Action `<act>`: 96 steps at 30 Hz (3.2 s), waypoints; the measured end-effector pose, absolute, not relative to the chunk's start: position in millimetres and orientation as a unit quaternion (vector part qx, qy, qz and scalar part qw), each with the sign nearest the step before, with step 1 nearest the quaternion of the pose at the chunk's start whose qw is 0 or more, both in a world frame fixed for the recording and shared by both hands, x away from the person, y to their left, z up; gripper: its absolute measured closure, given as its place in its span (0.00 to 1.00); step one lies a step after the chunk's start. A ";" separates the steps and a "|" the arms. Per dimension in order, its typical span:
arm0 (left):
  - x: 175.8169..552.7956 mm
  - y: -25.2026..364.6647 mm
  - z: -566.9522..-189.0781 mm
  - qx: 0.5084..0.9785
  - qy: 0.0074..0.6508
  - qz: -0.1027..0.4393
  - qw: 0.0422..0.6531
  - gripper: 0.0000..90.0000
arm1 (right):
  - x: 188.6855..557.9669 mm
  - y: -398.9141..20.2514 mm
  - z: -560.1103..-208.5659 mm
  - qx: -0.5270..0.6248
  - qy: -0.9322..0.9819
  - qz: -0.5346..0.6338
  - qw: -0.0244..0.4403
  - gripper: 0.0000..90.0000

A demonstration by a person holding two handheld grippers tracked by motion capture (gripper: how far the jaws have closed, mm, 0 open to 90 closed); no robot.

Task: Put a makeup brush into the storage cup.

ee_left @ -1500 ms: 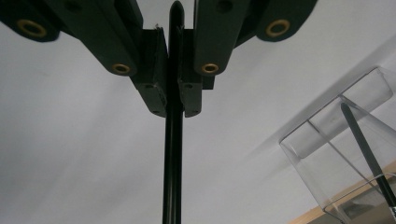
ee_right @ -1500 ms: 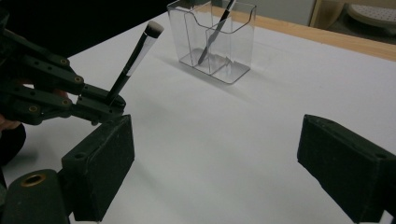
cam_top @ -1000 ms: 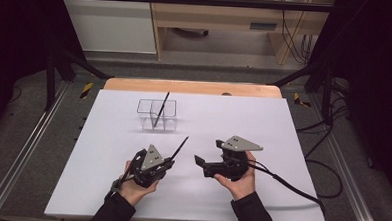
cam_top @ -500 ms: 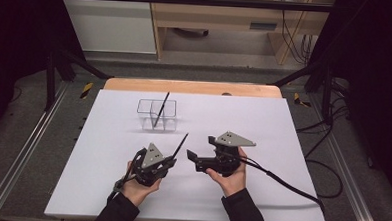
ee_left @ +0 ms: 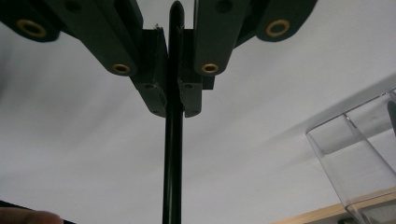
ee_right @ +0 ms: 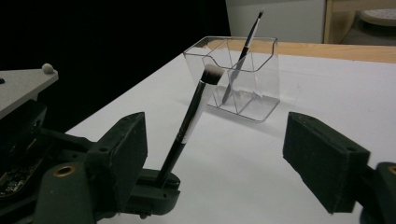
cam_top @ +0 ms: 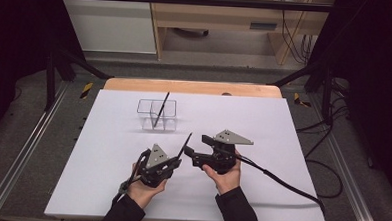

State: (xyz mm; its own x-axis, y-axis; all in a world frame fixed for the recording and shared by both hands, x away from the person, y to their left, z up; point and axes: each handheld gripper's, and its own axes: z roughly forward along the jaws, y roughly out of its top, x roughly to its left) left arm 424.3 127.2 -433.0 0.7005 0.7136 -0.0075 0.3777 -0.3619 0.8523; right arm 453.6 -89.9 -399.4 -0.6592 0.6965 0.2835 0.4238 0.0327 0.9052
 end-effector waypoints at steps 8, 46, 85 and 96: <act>420.0 119.5 -434.2 0.803 0.341 0.185 0.453 0.92 | 455.7 -85.8 -404.5 0.399 0.704 0.578 0.105 0.42; 413.1 108.8 -422.4 0.798 0.328 0.206 0.461 0.53 | 449.7 -85.0 -404.0 0.363 0.708 0.603 0.054 0.93; 419.2 111.6 -412.8 0.784 0.343 0.218 0.470 0.92 | 443.6 -90.6 -396.8 0.350 0.711 0.604 0.090 0.45; 421.2 131.3 -411.4 0.775 0.357 0.222 0.471 0.92 | 437.5 -106.8 -391.9 0.349 0.727 0.572 0.150 0.22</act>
State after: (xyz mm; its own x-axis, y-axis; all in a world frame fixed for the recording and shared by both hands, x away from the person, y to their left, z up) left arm 421.2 131.3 -411.4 0.6467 0.7627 0.0073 0.3444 -0.3005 0.8894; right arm 437.5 -106.8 -391.9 -0.7110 0.6794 0.1813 0.3363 0.1021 0.9362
